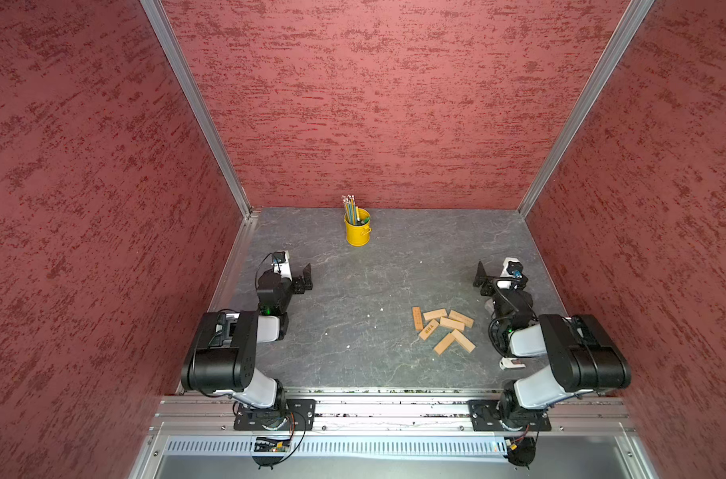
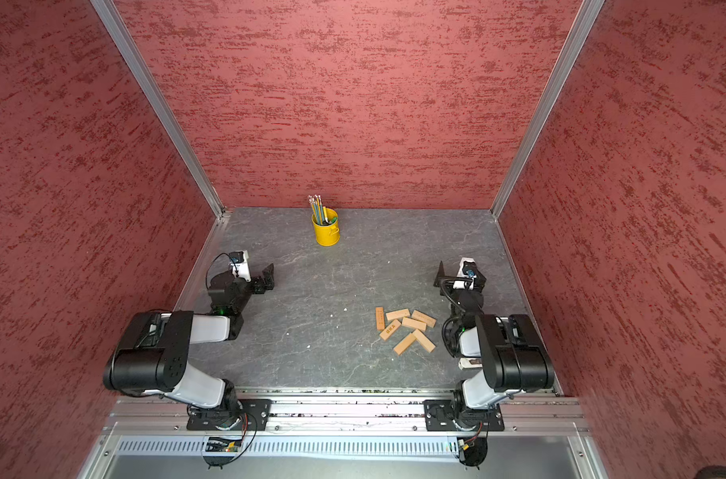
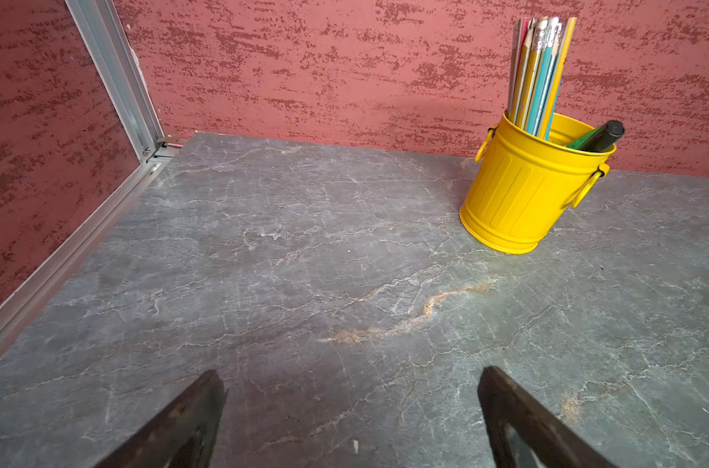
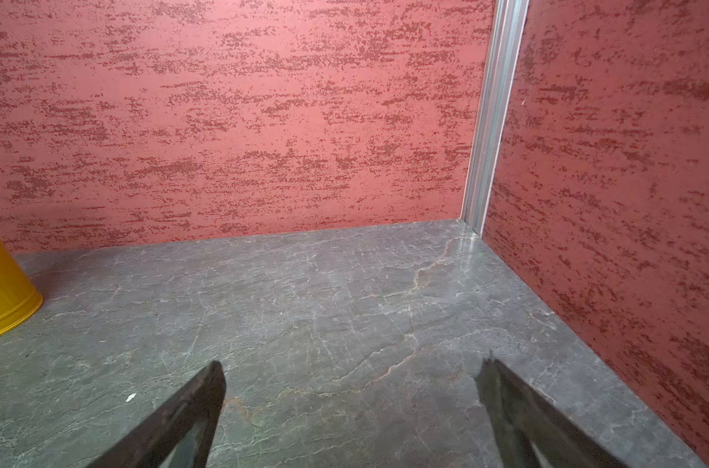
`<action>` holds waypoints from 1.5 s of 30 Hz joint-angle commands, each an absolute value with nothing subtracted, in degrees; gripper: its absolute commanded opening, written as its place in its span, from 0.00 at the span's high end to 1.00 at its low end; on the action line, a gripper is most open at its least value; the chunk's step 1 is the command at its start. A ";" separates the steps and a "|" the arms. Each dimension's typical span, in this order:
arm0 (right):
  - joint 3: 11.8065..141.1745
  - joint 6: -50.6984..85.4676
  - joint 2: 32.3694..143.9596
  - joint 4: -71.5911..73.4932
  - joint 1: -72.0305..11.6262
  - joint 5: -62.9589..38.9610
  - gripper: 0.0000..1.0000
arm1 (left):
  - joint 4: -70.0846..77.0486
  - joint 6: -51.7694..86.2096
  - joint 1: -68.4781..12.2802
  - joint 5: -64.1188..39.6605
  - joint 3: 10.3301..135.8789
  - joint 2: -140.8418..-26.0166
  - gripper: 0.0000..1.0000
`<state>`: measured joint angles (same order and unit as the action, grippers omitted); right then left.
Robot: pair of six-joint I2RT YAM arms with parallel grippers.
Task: Assemble the number 8 with building blocks
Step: Move the building block to the center of the board.
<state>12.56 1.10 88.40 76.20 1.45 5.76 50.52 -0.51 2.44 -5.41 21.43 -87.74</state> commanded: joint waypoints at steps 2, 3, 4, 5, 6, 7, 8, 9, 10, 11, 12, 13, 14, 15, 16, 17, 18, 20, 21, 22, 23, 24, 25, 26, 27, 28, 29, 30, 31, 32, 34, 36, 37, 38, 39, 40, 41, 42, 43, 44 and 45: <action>12.57 1.80 88.24 75.56 1.68 6.24 0.01 | 50.80 -1.08 2.21 -5.10 21.88 -87.82 0.01; 12.53 1.76 88.28 75.57 1.73 6.22 0.01 | 50.80 -1.08 2.22 -5.09 21.92 -87.86 0.00; 12.59 1.68 88.20 75.50 1.73 6.28 0.01 | 50.80 -1.00 2.33 -5.34 21.98 -87.83 0.01; 12.61 1.71 88.27 75.56 1.68 6.19 0.01 | 50.72 -0.66 2.91 -6.31 21.97 -87.91 0.01; 12.51 1.74 88.24 75.50 1.69 6.18 0.01 | 50.71 -0.29 3.66 -8.18 21.96 -87.82 0.01; 12.55 1.72 88.21 75.55 1.68 6.17 0.01 | 50.75 -0.30 4.29 -10.01 21.85 -87.82 0.00; 12.49 1.72 88.18 75.50 1.68 6.19 0.01 | 51.12 -0.93 4.37 -11.72 21.76 -87.37 0.00; 12.49 1.69 88.20 75.50 1.70 6.16 0.01 | 49.84 -1.93 4.61 -14.99 21.95 -86.41 0.01; 12.52 1.68 88.24 75.52 1.69 6.22 0.01 | 47.53 -3.57 4.24 -17.28 22.28 -85.30 0.00; 12.49 1.70 88.24 75.50 1.68 6.22 0.01 | 49.10 -3.60 3.56 -15.91 21.63 -85.38 0.00; 12.48 1.79 88.20 75.65 1.67 6.20 0.01 | 49.81 -3.55 3.85 -16.55 21.30 -85.26 0.01; 12.48 1.76 88.20 75.55 1.68 6.17 0.01 | 49.81 -3.64 3.82 -16.66 20.99 -84.86 0.01; 12.54 1.83 88.23 75.62 1.67 6.24 0.01 | 50.66 -3.66 3.69 -16.61 20.43 -84.59 0.01; 12.48 1.86 88.22 75.64 1.68 6.23 0.01 | 51.76 -3.78 3.57 -16.46 19.65 -84.32 0.01; 12.48 1.81 88.20 75.51 1.69 6.24 0.01 | 52.96 -3.99 3.29 -16.28 18.90 -83.99 0.01; 12.52 1.83 88.28 75.59 1.72 6.23 0.01 | 53.77 -4.20 3.21 -16.32 18.37 -83.46 0.01; 12.49 1.84 88.24 75.50 1.71 6.24 0.01 | 50.12 -4.89 3.88 -20.37 19.21 -81.12 0.01; 12.57 1.79 88.24 75.51 1.67 6.18 0.01 | 36.13 -7.17 4.38 -26.80 24.74 -76.87 0.01; 12.56 1.79 88.24 75.50 1.68 6.17 0.01 | 29.17 -9.30 4.18 -30.94 28.47 -76.02 0.01; 12.52 1.84 88.24 75.52 1.71 6.22 0.01 | 21.72 -12.63 3.17 -35.62 32.35 -75.70 0.01; 12.56 1.84 88.24 75.50 1.70 6.19 0.01 | 15.09 -16.23 1.38 -38.28 36.00 -75.74 0.01; 12.52 1.83 88.24 75.54 1.69 6.18 0.01 | 9.45 -19.42 -1.06 -38.71 40.05 -76.46 0.01; 12.55 1.76 88.29 75.50 1.74 6.23 0.01 | 5.56 -22.02 -3.78 -37.42 43.48 -77.86 0.01; 12.55 1.83 88.25 75.56 1.72 6.22 0.01 | 3.62 -23.55 -5.74 -35.78 45.64 -79.12 0.01; 12.48 1.80 88.24 75.51 1.67 6.27 0.01 | 3.09 -24.74 -7.54 -34.44 47.32 -80.96 0.01; 12.50 1.76 88.25 75.54 1.71 6.21 0.01 | 3.08 -25.70 -8.83 -33.37 48.47 -82.94 0.01; 12.50 1.68 88.17 75.66 1.73 6.28 0.01 | 3.41 -26.16 -9.50 -32.93 49.10 -84.64 0.01; 12.48 1.69 88.23 75.59 1.70 6.28 0.01 | 4.21 -26.18 -9.83 -33.31 49.58 -86.27 0.01; 12.48 1.70 88.24 75.59 1.75 6.25 0.01 | 5.23 -25.94 -10.14 -34.59 50.02 -87.66 0.00; 12.41 1.69 88.16 75.71 1.67 6.29 0.01 | 6.19 -25.57 -10.48 -35.53 50.22 -88.64 0.01; 12.82 1.47 88.14 75.04 1.67 5.23 0.01 | 7.70 -25.26 -11.60 -37.92 51.09 -90.24 0.00; 12.99 0.17 86.41 73.69 1.62 2.76 0.01 | 7.33 -26.22 -12.77 -38.06 52.60 -91.70 0.01; 14.36 -0.73 84.28 69.23 1.64 0.14 0.01 | 6.61 -26.76 -13.23 -37.96 53.46 -92.50 0.01; 16.65 -0.89 80.96 62.61 1.50 0.04 0.01 | 5.86 -27.38 -13.60 -37.85 54.48 -93.58 0.00; 19.99 -0.09 77.57 53.76 1.24 0.13 0.01 | 4.67 -27.95 -13.87 -37.80 55.57 -94.46 0.01; 23.80 1.39 75.21 45.03 1.17 -1.25 0.01 | 3.96 -28.20 -14.04 -37.92 56.19 -95.28 0.01; 28.42 3.03 73.89 35.98 1.04 -3.81 0.01 | 3.76 -28.46 -14.10 -38.19 56.54 -95.93 0.01; 32.69 3.62 74.14 28.02 0.77 -7.05 0.04 | 3.04 -29.24 -14.40 -37.71 56.71 -96.06 0.01; 36.51 3.06 75.32 21.49 -0.02 -8.94 0.10 | 3.30 -29.84 -14.57 -36.99 56.33 -96.00 0.01; 40.24 2.70 77.02 14.79 -1.42 -9.04 0.17 | 5.28 -29.87 -14.88 -35.68 55.13 -95.58 0.01; 43.18 3.01 78.84 9.48 -2.97 -9.45 0.22 | 7.13 -29.87 -15.07 -34.64 53.84 -95.00 0.01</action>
